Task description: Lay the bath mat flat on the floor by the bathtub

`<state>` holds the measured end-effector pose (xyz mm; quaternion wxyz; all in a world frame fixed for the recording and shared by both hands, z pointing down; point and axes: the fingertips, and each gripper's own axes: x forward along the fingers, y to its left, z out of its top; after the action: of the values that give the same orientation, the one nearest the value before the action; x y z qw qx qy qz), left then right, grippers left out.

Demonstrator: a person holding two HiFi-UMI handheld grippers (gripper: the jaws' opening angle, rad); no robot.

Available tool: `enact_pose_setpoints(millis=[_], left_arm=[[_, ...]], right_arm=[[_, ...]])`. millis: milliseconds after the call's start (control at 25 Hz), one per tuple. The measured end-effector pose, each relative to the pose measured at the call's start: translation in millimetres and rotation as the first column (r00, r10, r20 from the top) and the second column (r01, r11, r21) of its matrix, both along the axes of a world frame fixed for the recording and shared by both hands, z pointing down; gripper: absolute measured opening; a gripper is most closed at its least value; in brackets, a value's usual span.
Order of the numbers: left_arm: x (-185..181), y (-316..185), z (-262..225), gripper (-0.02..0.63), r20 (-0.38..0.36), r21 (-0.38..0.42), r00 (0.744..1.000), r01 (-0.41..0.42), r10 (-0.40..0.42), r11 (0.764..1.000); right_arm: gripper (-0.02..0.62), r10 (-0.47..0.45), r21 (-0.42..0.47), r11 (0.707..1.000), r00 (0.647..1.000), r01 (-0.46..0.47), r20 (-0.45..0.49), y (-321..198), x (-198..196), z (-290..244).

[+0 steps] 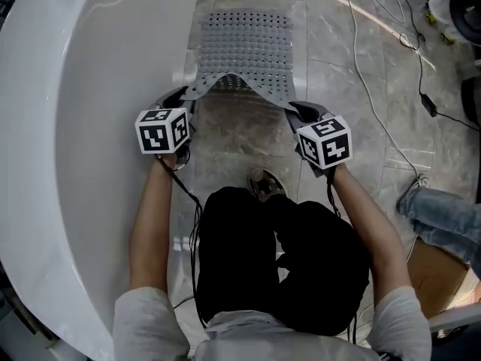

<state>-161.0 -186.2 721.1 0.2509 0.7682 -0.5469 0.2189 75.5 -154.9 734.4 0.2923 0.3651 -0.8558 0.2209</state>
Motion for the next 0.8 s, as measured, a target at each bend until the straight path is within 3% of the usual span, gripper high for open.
enact_pose_setpoints(millis=[240, 560, 800], left_arm=[[-2, 6, 1, 0.058, 0.051, 0.002, 0.999, -0.017, 0.017, 1.0], [-8, 40, 26, 0.058, 0.007, -0.019, 1.0, -0.019, 0.019, 1.0], [-11, 36, 30, 0.058, 0.024, -0.05, 0.999, -0.039, 0.04, 0.998]], right_arm=[[0.025, -0.001, -0.024, 1.0, 1.0, 0.001, 0.006, 6, -7, 7], [0.025, -0.023, -0.036, 0.999, 0.999, 0.021, -0.03, 32, -4, 25], [0.025, 0.021, -0.116, 0.993, 1.0, -0.02, 0.009, 28, -10, 31]])
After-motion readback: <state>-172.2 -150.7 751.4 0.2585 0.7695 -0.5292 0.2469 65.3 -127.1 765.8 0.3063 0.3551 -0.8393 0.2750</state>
